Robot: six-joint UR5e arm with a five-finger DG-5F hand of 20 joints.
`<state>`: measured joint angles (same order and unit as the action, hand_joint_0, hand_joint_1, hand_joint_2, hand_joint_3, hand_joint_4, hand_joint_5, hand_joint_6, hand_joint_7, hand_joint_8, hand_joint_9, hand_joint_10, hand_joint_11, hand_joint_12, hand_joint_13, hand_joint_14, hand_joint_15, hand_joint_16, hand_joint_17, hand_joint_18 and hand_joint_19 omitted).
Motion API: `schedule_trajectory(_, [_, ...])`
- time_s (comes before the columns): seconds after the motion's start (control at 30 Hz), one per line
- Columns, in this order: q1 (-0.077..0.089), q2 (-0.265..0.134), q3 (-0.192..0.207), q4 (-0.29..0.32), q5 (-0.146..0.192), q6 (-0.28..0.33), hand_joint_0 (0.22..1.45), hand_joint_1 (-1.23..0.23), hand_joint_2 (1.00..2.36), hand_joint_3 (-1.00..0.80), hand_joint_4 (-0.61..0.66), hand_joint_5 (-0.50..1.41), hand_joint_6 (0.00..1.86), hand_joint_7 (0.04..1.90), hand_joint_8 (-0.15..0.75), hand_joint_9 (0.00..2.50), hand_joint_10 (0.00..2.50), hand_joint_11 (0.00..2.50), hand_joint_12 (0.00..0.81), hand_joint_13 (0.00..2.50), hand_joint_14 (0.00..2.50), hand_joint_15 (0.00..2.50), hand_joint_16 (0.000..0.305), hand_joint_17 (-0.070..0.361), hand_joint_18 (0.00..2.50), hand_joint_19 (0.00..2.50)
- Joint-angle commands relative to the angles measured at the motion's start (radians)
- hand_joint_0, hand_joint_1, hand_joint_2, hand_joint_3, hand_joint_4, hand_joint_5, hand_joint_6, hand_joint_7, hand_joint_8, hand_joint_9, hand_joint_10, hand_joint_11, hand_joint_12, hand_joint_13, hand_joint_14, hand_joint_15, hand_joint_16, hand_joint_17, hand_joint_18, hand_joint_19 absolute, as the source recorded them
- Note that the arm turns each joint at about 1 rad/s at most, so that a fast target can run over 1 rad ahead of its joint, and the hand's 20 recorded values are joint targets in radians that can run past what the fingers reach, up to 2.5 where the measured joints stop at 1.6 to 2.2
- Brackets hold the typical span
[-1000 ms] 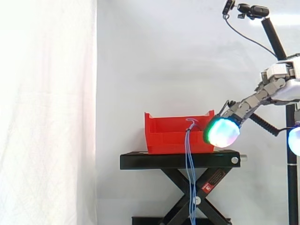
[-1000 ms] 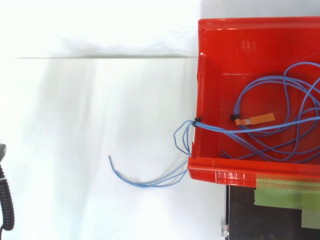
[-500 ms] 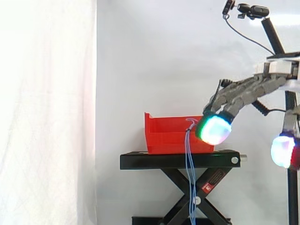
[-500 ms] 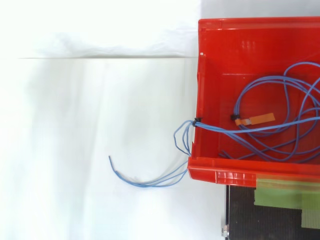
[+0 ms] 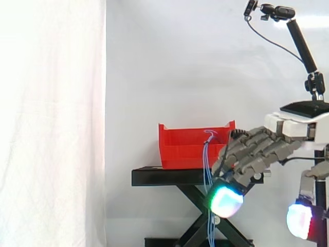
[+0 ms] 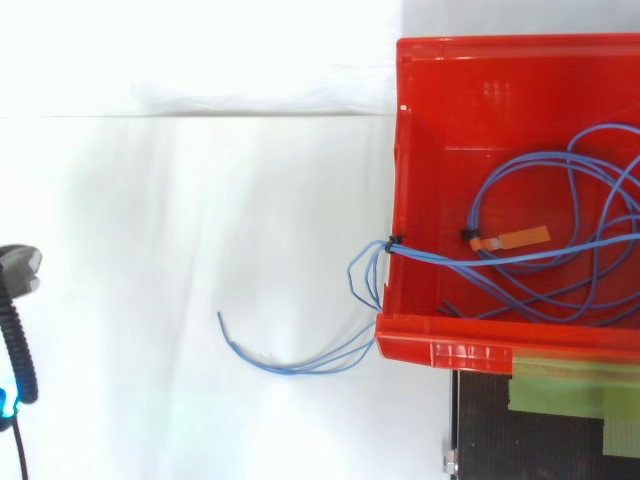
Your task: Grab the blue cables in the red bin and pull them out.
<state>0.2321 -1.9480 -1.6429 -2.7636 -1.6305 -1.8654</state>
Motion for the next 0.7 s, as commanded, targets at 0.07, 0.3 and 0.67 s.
schedule_trajectory(0.07, [-0.025,-0.002,0.092,-0.028,-0.009,-0.106,0.71,-0.92,1.0,-1.0,0.24,0.57,0.01,0.47,0.286,0.73,0.01,0.36,0.38,0.5,0.01,0.27,0.056,0.125,0.41,0.36])
schedule_trajectory(0.3, [-0.076,0.0,0.15,-0.04,-0.005,-0.199,0.71,-0.92,1.0,-1.0,0.24,0.57,0.01,0.46,0.287,0.73,0.01,0.37,0.381,0.5,0.01,0.27,0.056,0.125,0.41,0.36])
schedule_trajectory(0.67, [-0.128,-0.042,0.163,0.022,-0.008,-0.35,0.72,-0.91,1.0,-1.0,0.25,0.58,0.01,0.46,0.289,0.74,0.01,0.36,0.38,0.5,0.01,0.27,0.055,0.125,0.4,0.37])
